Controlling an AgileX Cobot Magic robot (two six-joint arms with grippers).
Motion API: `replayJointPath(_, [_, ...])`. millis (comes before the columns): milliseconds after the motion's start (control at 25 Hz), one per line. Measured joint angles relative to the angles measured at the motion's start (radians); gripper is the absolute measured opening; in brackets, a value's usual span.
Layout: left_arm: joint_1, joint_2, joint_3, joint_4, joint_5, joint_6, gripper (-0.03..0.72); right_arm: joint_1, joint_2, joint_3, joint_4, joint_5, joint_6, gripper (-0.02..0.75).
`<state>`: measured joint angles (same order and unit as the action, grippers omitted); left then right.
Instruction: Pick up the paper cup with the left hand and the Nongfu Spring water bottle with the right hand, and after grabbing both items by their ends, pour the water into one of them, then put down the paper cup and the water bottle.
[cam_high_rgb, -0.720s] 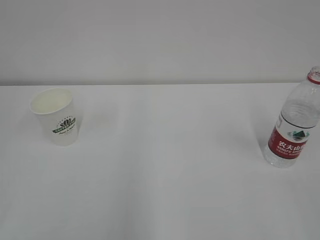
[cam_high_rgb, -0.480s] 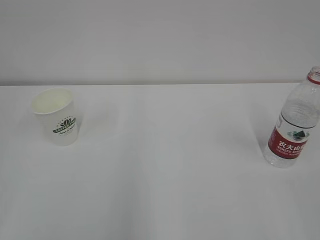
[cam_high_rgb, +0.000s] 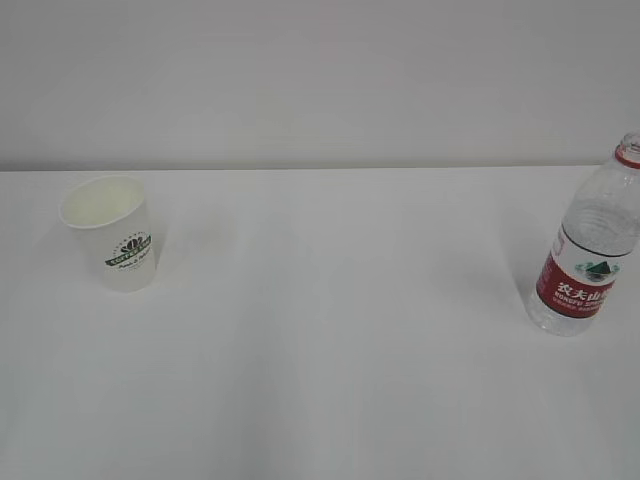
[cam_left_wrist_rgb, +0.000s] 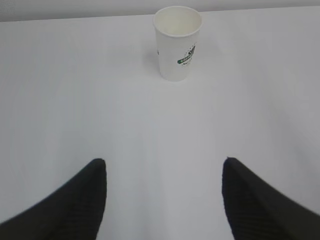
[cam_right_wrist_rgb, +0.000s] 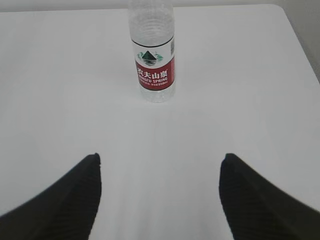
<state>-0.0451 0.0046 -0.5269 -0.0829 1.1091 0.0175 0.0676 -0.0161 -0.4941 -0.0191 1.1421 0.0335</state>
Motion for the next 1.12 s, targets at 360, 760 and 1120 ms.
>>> replayJointPath(360, [0.000,0.000,0.000,0.000,0.000,0.000,0.524,0.000,0.000,0.000,0.000,0.000,0.000,0.551])
replayJointPath(760, [0.000,0.000,0.000,0.000,0.000,0.000,0.524,0.000,0.000,0.000,0.000,0.000,0.000,0.551])
replayJointPath(1120, [0.000,0.000,0.000,0.000,0.000,0.000,0.524,0.000,0.000,0.000,0.000,0.000,0.000,0.550])
